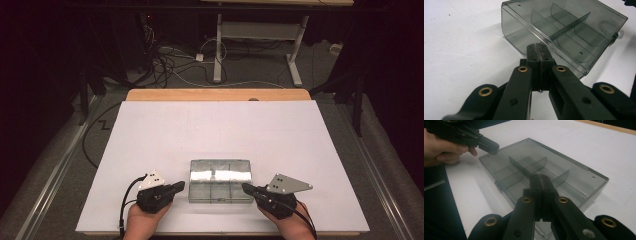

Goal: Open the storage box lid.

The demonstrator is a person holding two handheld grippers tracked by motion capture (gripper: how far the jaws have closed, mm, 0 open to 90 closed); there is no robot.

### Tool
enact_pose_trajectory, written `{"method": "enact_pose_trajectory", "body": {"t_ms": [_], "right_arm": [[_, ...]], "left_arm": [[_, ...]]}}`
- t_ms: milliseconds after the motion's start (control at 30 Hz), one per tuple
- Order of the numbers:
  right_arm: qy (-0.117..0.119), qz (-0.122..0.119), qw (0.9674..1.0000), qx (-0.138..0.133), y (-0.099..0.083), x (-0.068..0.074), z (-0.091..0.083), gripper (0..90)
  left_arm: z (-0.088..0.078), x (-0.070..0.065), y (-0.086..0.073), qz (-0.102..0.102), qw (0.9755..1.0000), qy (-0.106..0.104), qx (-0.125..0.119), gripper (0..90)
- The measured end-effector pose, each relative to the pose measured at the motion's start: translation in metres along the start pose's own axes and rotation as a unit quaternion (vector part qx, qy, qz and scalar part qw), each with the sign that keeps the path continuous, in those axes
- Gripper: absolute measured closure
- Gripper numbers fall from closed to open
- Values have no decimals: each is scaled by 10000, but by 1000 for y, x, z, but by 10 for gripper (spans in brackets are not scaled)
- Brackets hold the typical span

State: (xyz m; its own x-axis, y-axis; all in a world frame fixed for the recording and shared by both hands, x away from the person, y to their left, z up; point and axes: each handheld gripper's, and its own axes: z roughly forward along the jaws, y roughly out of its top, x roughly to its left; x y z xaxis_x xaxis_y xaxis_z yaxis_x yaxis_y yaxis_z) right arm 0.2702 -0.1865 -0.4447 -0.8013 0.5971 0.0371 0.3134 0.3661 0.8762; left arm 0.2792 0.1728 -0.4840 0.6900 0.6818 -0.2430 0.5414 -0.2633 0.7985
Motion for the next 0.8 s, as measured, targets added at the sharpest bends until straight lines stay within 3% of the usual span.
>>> {"method": "enact_pose_trajectory", "body": {"t_ms": [233,533,800], "right_arm": [[288,-84,9995,-25,8,14,12,900],[595,-190,9980,70,13,35,34,900],[859,-214,9960,157,9,47,46,900]], "left_arm": [[3,2,-1,121,9998,-16,136,879],[6,0,-3,82,9996,-128,218,879],[10,2,2,21,9997,13,244,879]]}}
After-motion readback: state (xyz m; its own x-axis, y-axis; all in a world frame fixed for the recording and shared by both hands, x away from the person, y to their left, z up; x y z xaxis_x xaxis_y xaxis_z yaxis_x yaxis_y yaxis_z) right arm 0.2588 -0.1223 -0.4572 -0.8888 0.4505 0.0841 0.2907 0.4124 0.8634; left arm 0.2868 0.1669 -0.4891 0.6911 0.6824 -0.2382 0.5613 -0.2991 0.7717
